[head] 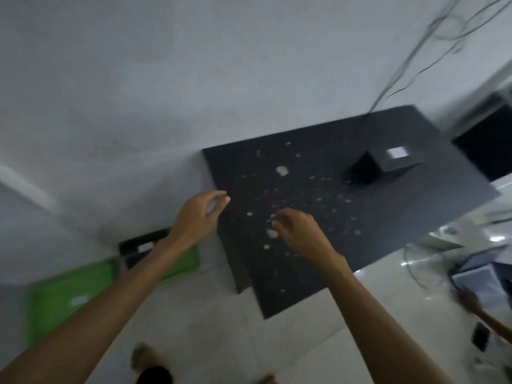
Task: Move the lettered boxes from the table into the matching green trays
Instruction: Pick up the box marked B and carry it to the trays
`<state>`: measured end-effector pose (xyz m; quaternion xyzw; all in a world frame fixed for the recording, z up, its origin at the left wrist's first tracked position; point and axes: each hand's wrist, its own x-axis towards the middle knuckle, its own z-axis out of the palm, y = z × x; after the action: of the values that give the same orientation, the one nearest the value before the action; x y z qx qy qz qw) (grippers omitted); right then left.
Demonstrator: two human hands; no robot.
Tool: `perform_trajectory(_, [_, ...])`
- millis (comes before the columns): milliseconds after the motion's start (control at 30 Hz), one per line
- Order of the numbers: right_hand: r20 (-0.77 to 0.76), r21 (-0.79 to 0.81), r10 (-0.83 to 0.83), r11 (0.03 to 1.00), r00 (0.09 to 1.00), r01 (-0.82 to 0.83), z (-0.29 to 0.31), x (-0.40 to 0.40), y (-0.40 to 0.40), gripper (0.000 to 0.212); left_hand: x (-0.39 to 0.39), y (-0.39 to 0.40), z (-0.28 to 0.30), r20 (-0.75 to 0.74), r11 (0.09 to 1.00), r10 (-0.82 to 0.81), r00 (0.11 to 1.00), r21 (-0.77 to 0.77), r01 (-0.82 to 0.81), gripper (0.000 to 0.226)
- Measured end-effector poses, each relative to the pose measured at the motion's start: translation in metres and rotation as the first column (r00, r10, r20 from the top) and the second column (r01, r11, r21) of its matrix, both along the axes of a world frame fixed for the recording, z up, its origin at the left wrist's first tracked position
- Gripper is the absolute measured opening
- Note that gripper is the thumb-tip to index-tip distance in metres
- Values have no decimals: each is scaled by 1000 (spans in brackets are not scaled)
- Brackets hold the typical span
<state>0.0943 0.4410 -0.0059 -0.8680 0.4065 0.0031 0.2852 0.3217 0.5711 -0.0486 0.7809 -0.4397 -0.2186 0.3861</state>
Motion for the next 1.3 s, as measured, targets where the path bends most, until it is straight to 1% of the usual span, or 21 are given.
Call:
perform_trajectory(100, [13, -44, -88, 995, 996, 88, 30, -95, -42, 33, -79, -58, 20, -46, 999, -36, 998, 0, 36, 38])
perform_trajectory(133, [31, -61, -114, 991, 993, 115, 41, -123, -58, 33, -105, -77, 24, -68, 998, -58, 996, 1, 58, 37])
perform_trajectory(233, [97, -98, -191, 975, 977, 201, 69, -196, -108, 30, -171, -128, 44, -179, 991, -128, 976, 0, 130, 59])
perform_trajectory(267, [127, -103, -220, 967, 967, 234, 76, -217, -123, 28, -189, -143, 49, -221, 990, -139, 965, -11, 141, 60])
perform_trajectory(333, [200, -106, -293, 942, 935, 318, 84, -252, -149, 25, -220, -174, 57, -261, 989, -150, 954, -51, 141, 55])
perform_trajectory(400, [293, -113, -360, 907, 886, 406, 85, -275, -175, 22, -246, -209, 64, -278, 989, -145, 949, -71, 131, 49])
perform_trajectory(467, [372, -126, -394, 876, 840, 466, 81, -287, -204, 19, -263, -251, 67, -288, 989, -145, 947, -61, 133, 48])
perform_trajectory(567, [439, -112, -427, 847, 791, 520, 74, -296, -251, 19, -280, -323, 64, -274, 990, -143, 951, -35, 138, 55])
perform_trajectory(633, [449, -133, -446, 823, 774, 552, 66, -301, -287, 20, -289, -372, 54, -286, 993, -115, 951, -13, 116, 60])
perform_trajectory(700, [421, -124, -486, 806, 766, 579, 57, -308, -323, 21, -297, -417, 41, -320, 996, -59, 946, 45, 78, 65])
perform_trajectory(800, [374, -50, -535, 804, 758, 592, 48, -321, -377, 24, -312, -468, 20, -334, 985, 11, 943, 164, 47, 71])
perform_trajectory(900, [289, 28, -541, 830, 790, 558, 38, -328, -429, 28, -321, -504, 2, -355, 966, 157, 922, 251, -68, 72])
perform_trajectory(1033, [174, 76, -498, 867, 850, 492, 21, -317, -494, 28, -328, -543, -12, -322, 930, 360, 876, 199, -309, 65])
perform_trajectory(1100, [118, 83, -452, 892, 884, 444, 14, -305, -518, 33, -328, -559, -15, -311, 896, 437, 844, 229, -380, 77])
perform_trajectory(1200, [-2, 139, -336, 933, 942, 333, -9, -286, -566, 54, -328, -585, -29, -323, 835, 527, 786, 371, -407, 105])
perform_trajectory(1300, [-80, 205, -311, 925, 947, 321, -35, -269, -605, 73, -327, -601, -46, -352, 754, 629, 693, 492, -435, 123])
